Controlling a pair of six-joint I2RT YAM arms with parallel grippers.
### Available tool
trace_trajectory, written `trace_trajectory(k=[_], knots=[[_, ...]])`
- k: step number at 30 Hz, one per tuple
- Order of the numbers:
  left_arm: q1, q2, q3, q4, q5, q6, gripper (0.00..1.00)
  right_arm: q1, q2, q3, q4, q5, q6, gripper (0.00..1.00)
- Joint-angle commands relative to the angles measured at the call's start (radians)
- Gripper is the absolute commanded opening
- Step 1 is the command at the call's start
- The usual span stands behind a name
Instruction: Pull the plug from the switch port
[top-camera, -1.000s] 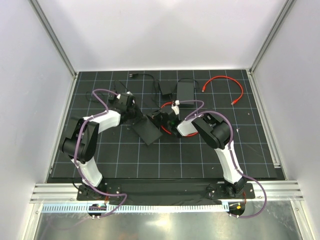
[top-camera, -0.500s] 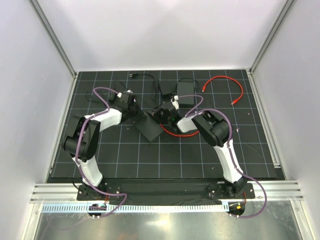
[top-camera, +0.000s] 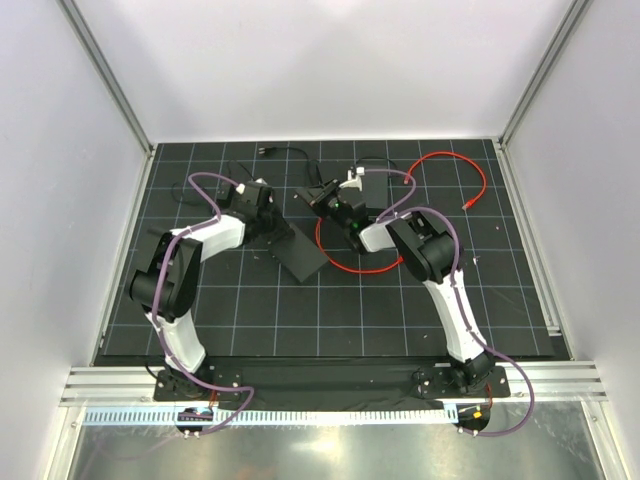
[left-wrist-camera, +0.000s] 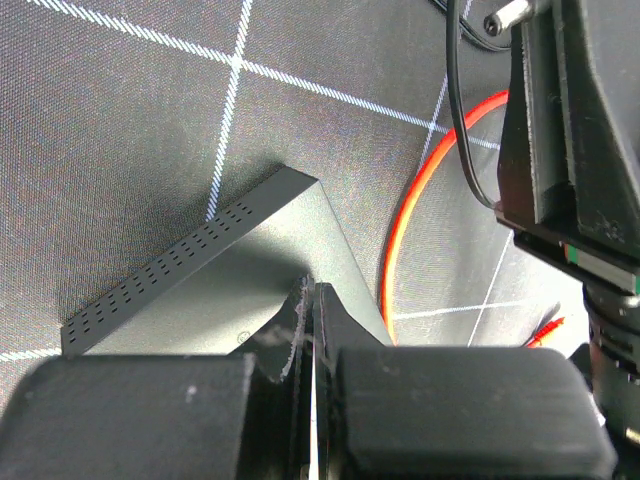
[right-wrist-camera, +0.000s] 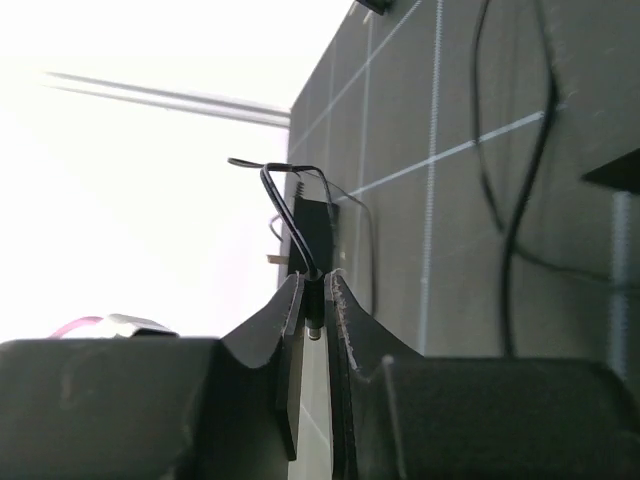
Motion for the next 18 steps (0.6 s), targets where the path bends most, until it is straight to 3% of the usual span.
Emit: trace_trajectory(k=[1,7,11,15,18], knots=[[-0.005,0.107,-0.097,-0.336,-0.112,0.072,0.00,0.012,-0.041,0.022,0.053,-0.090,-0.147,0.01],[-0.008,0.039,-0.142,-0.292,-0.134,0.062,0.00,0.015,-0.122,0.102,-0.216,-0.212,-0.315,0.01],[-0.034,-0.140,-0.244,-0.205,-0.216,0.033,0.03,0.030,-0.159,0.109,-0.287,-0.329,-0.452,0.01],[-0.059,-0.379,-0.323,-0.166,-0.285,0.018,0.25,0.044,-0.116,0.160,-0.302,-0.424,-0.470,0.01],[-0.060,-0.510,-0.364,-0.178,-0.306,-0.008,0.50,0.047,-0.103,0.142,-0.250,-0.467,-0.452,0.01]])
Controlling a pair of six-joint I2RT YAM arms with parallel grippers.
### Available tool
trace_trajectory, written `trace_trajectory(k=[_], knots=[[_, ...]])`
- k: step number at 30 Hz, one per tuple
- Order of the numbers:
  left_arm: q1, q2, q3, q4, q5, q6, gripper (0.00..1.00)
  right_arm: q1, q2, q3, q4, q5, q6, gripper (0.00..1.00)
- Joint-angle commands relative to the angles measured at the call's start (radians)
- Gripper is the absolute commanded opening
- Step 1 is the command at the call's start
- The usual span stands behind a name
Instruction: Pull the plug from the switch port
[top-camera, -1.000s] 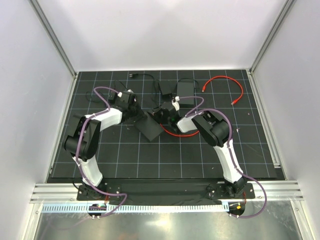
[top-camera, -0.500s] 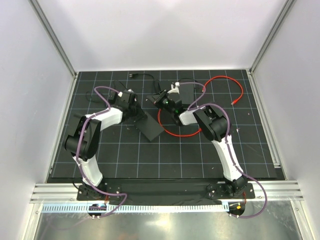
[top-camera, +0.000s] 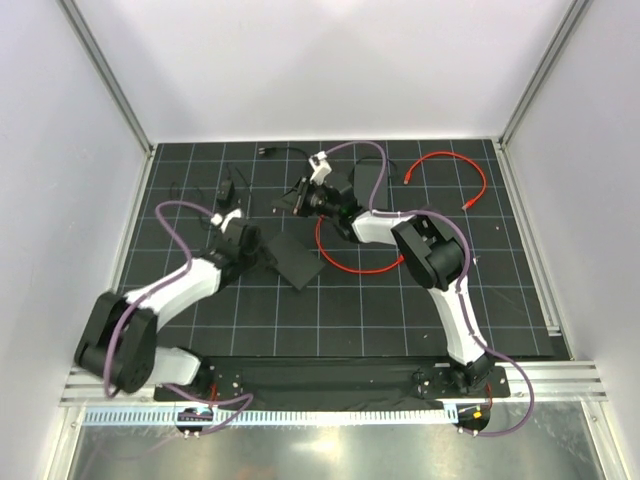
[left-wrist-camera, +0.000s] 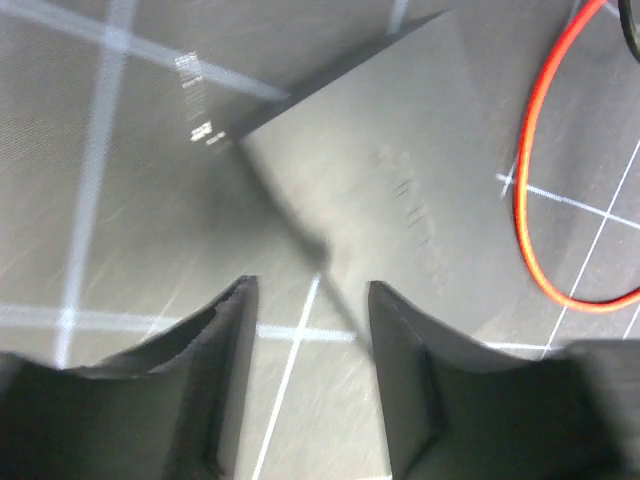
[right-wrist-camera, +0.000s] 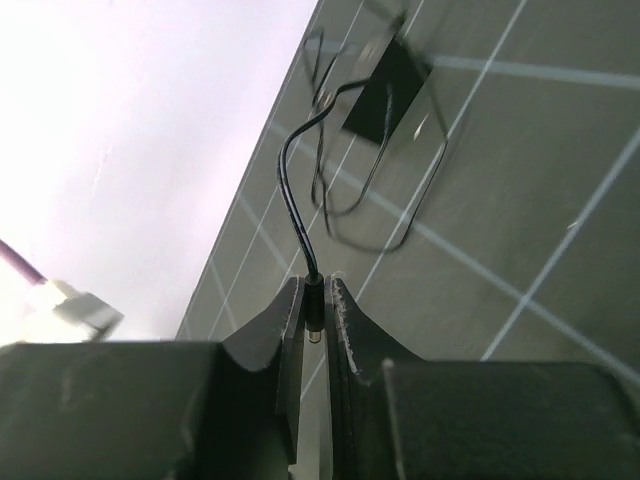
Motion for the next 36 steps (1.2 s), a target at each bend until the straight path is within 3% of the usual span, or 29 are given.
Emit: trace_trajectory(k=[1,3,7,12,16,23,29,32,33,35,36], knots=[[0.002,-0.176,-0.035,-0.095,-0.101,-0.015,0.54,0.008,-0.008,0.016,0.030,-0.114,-0.042,0.01],[0.004,-0.228,-0.013,-0.118,-0.094,-0.018,0.64,0.013,-0.008,0.018,0.037,-0.150,-0.043,0.01],[0.019,-0.223,0.110,-0.198,-0.057,-0.005,0.75,0.013,-0.014,0.004,0.061,-0.201,-0.043,0.01],[0.130,-0.151,0.234,-0.212,0.116,-0.073,0.76,0.015,-0.048,-0.079,0.156,-0.256,-0.042,0.01],[0.214,-0.123,0.253,-0.172,0.167,-0.180,0.76,0.022,-0.066,-0.094,0.149,-0.279,-0.075,0.01],[0.245,-0.010,0.296,-0.115,0.251,-0.297,0.74,0.062,-0.083,-0.103,0.190,-0.316,-0.108,0.01],[0.272,0.050,0.305,-0.034,0.253,-0.348,0.73,0.097,-0.097,-0.083,0.093,-0.324,-0.198,0.01],[0.305,0.091,0.323,-0.026,0.259,-0.323,0.58,0.102,-0.106,-0.091,0.109,-0.332,-0.198,0.01],[0.327,0.100,0.333,-0.028,0.270,-0.311,0.43,0.102,-0.108,-0.096,0.109,-0.333,-0.200,0.01],[0.355,0.131,0.346,-0.023,0.283,-0.288,0.25,0.102,-0.117,-0.096,0.095,-0.319,-0.215,0.01],[0.369,0.143,0.366,-0.023,0.288,-0.279,0.09,0.102,-0.118,-0.093,0.075,-0.312,-0.220,0.03]])
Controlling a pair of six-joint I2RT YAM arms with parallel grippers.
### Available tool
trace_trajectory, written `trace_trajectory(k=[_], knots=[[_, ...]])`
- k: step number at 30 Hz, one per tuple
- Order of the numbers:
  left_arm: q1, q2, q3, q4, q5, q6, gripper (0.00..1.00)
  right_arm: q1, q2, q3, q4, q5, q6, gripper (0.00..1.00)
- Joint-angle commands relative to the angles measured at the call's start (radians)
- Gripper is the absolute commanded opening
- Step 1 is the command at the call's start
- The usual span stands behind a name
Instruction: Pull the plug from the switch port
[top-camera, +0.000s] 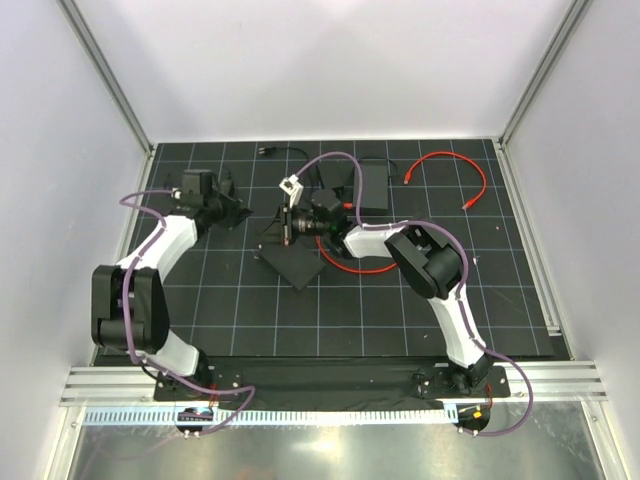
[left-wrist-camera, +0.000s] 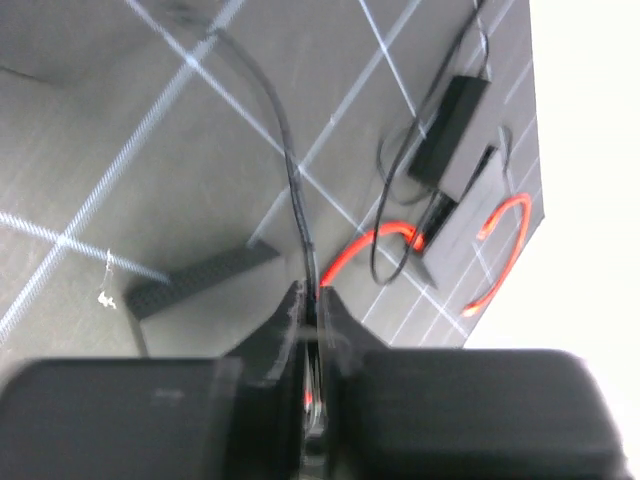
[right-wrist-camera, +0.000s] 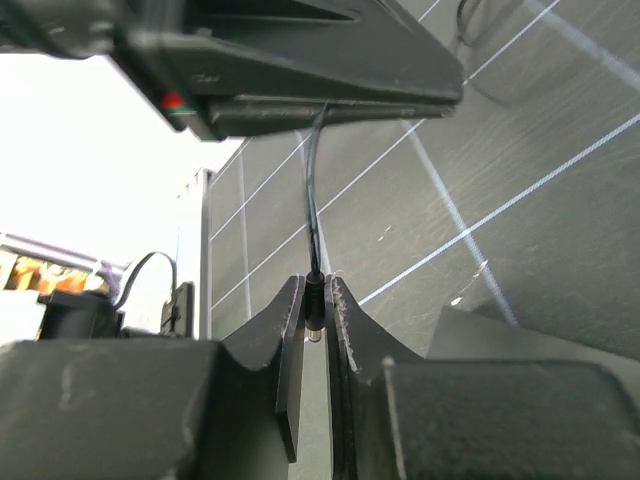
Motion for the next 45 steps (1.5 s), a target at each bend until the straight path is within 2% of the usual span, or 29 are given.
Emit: trace_trajectory(k=[1,2,3,6,9,15,19,27,31,32,35,40,45], knots=[[0.068,0.038,0.075,0.053,0.035,0.066,0.02,-0.006,-0.078,0.007,-0.005,0.029,-0.056,0.07],[0.082,0.064,0.094,0.027,0.034,0.083,0.00,-0.006,-0.082,0.013,-0.025,0.051,-0.074,0.12],[0.095,0.078,0.157,-0.002,0.002,0.109,0.00,-0.006,-0.089,0.018,-0.080,0.068,-0.089,0.22],[0.135,0.150,0.275,-0.129,-0.066,0.218,0.00,-0.014,-0.102,0.027,-0.178,0.166,-0.131,0.36],[0.161,0.245,0.427,-0.181,-0.097,0.280,0.00,-0.038,-0.109,0.022,-0.211,0.220,-0.128,0.39],[0.193,0.458,0.786,-0.289,-0.106,0.364,0.00,-0.079,-0.119,-0.001,-0.193,0.211,-0.108,0.40],[0.201,0.604,0.915,-0.336,-0.054,0.379,0.00,-0.093,-0.127,-0.008,-0.196,0.221,-0.109,0.40],[0.205,0.765,0.938,-0.339,0.006,0.346,0.05,-0.118,-0.110,0.007,-0.228,0.234,-0.103,0.40],[0.205,0.759,0.929,-0.347,-0.006,0.347,0.25,-0.121,-0.096,0.027,-0.252,0.230,-0.103,0.40],[0.205,0.750,0.923,-0.349,-0.018,0.352,0.41,-0.122,-0.093,0.031,-0.256,0.227,-0.099,0.40],[0.205,0.677,0.880,-0.341,-0.048,0.362,0.53,-0.121,-0.084,0.039,-0.265,0.229,-0.093,0.40],[0.204,0.519,0.834,-0.341,-0.052,0.373,0.61,-0.119,-0.066,0.076,-0.343,0.241,-0.100,0.40],[0.185,0.327,0.695,-0.344,-0.114,0.382,0.67,-0.121,-0.061,0.091,-0.387,0.250,-0.106,0.40]])
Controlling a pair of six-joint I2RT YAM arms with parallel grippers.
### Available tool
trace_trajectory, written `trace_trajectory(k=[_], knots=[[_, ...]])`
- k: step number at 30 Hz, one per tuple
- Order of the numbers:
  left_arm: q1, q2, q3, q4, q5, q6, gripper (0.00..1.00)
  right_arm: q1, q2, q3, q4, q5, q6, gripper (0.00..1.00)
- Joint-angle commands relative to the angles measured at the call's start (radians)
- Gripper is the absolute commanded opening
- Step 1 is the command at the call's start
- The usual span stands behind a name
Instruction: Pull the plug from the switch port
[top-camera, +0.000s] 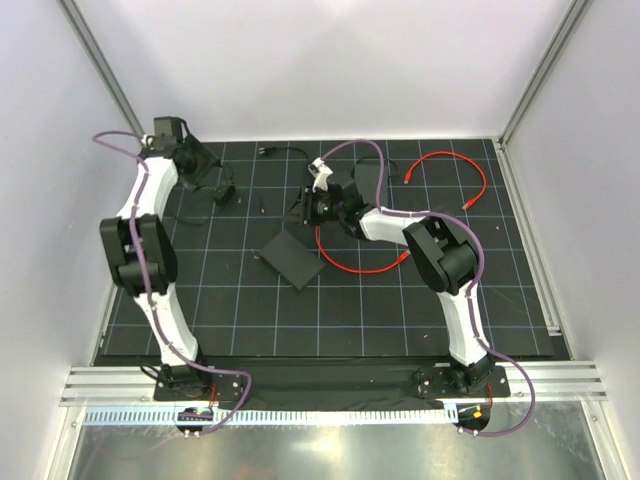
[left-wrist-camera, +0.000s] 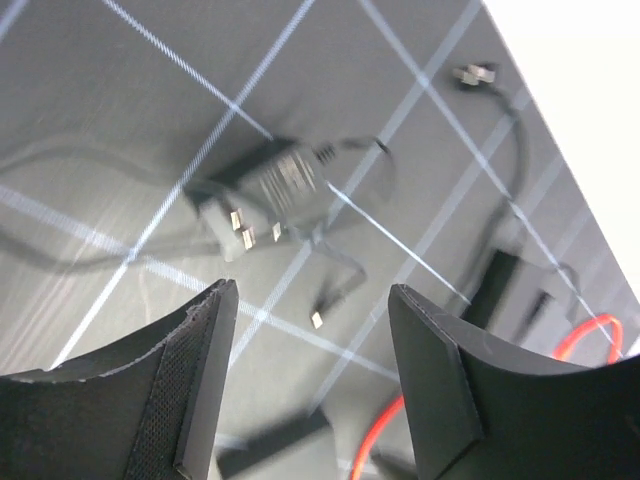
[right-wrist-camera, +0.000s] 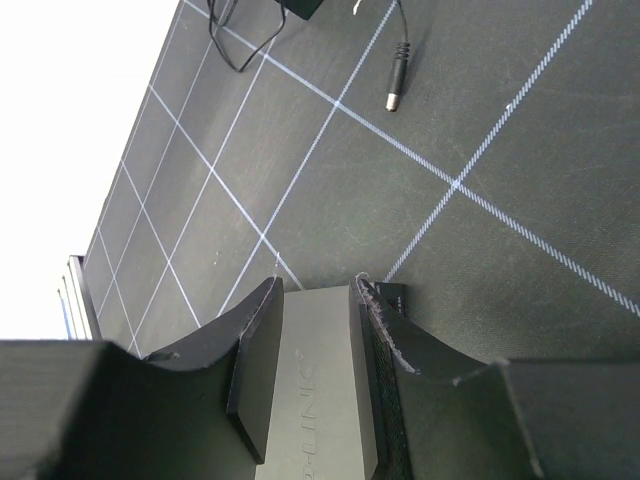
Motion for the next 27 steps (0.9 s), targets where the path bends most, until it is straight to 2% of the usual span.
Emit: trace_trajectory(k=[1,4,5,6,7,9,10,11,13,15,18,27], knots=[[-0.018,-0.240,-0.073,0.000,-0.052,0.024,0.67,-0.002,-0.011,0.040,-0.040,0.020,-0.017,0.40],[-0.062,-0.366,-0.263,0.031,-0.066,0.019,0.66,0.000,-0.011,0.071,-0.128,0.034,-0.026,0.40],[-0.076,-0.451,-0.335,0.057,-0.066,0.016,0.66,0.000,-0.002,0.086,-0.162,0.036,-0.035,0.40],[-0.082,-0.499,-0.451,0.085,-0.081,0.007,0.66,0.000,0.000,0.097,-0.188,0.037,-0.042,0.40],[-0.134,-0.539,-0.524,0.102,-0.078,-0.017,0.64,-0.002,0.001,0.104,-0.231,0.045,-0.046,0.41],[-0.162,-0.653,-0.642,0.155,-0.055,-0.057,0.61,-0.002,-0.002,0.115,-0.288,0.054,-0.071,0.41],[-0.171,-0.683,-0.768,0.180,-0.039,-0.098,0.53,-0.002,-0.008,0.109,-0.311,0.054,-0.084,0.42],[-0.195,-0.741,-0.818,0.203,-0.026,-0.120,0.49,-0.002,-0.016,0.100,-0.302,0.051,-0.089,0.42],[-0.241,-0.779,-0.935,0.237,-0.023,-0.154,0.45,-0.002,-0.034,0.083,-0.308,0.031,-0.095,0.44],[-0.274,-0.811,-0.983,0.244,-0.029,-0.162,0.44,-0.003,-0.039,0.074,-0.308,-0.004,-0.103,0.45],[-0.312,-0.814,-1.040,0.267,-0.025,-0.183,0.45,-0.002,-0.049,0.054,-0.314,-0.009,-0.111,0.57],[-0.404,-0.664,-1.098,0.473,0.037,-0.277,0.46,-0.002,-0.059,0.042,-0.391,-0.019,-0.134,0.57]])
